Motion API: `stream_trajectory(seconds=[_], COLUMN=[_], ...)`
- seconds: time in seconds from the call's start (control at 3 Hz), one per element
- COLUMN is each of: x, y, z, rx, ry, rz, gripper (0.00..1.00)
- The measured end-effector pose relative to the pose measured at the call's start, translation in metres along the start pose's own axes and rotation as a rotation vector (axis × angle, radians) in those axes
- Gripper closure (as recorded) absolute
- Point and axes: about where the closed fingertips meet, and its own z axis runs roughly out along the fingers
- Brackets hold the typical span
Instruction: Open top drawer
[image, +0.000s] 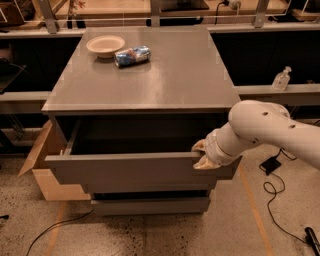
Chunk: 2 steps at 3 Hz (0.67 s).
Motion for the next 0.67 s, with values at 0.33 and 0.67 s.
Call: stream_trajectory(seconds=[0.33,0.67], x=[0.0,-0.0001], y=[0.0001,0.003], z=[-0.0001,-0.001], rx=[0.0,0.001], ry=[0.0,0.0], rz=[0.0,0.002], gripper=[1.0,0.87])
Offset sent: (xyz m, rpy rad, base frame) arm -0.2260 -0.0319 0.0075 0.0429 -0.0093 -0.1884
